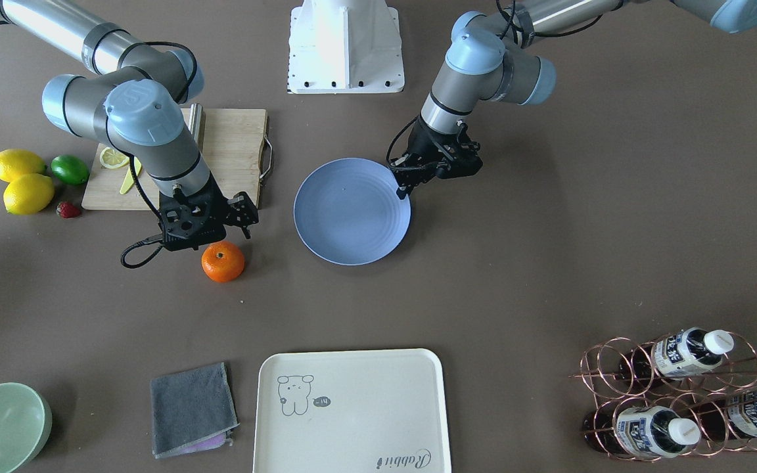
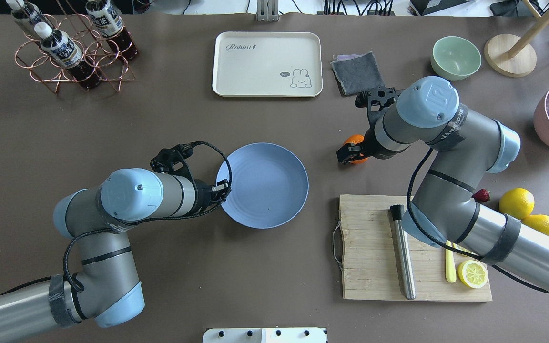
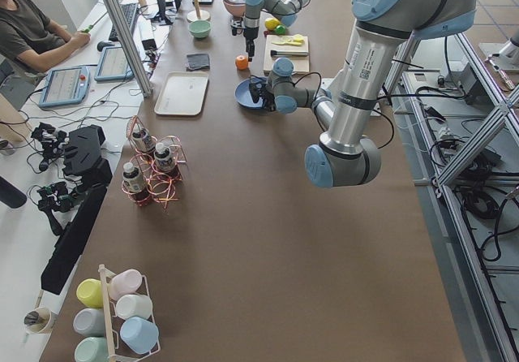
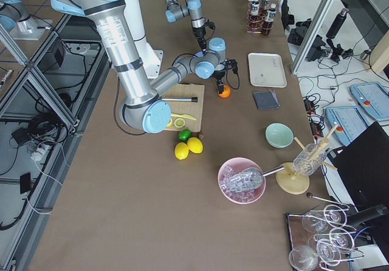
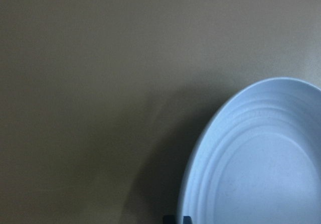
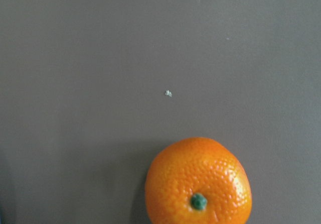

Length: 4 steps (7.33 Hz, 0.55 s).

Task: Pick orange to plate
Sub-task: 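Close the right gripper on the orange mandarin and lift it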

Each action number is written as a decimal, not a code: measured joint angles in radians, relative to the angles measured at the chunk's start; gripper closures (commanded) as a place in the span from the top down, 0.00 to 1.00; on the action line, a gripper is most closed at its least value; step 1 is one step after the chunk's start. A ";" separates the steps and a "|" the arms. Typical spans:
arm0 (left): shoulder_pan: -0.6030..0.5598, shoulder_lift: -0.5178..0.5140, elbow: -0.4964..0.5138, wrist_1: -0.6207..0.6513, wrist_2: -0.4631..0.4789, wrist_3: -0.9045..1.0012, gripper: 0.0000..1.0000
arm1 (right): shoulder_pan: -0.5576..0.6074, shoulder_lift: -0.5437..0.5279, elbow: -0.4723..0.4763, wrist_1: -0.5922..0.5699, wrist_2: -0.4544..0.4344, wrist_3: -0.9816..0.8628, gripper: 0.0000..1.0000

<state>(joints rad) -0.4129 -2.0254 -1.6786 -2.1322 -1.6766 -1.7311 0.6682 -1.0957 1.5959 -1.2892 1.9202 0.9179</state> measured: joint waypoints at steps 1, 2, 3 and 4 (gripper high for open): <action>0.001 0.000 0.000 0.000 0.001 0.000 0.00 | -0.002 0.013 -0.047 0.043 -0.008 0.000 0.93; 0.001 -0.001 0.000 0.000 0.001 0.001 0.41 | -0.002 0.020 -0.078 0.075 -0.011 -0.001 0.73; 0.002 -0.004 0.000 0.000 0.001 0.001 0.82 | -0.001 0.023 -0.091 0.088 -0.013 0.000 0.22; 0.002 -0.009 0.000 0.002 0.001 0.001 0.96 | 0.001 0.024 -0.094 0.093 -0.014 0.003 0.00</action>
<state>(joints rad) -0.4112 -2.0342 -1.6782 -2.1305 -1.6754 -1.7304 0.6695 -1.0712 1.5016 -1.1960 1.9063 0.9206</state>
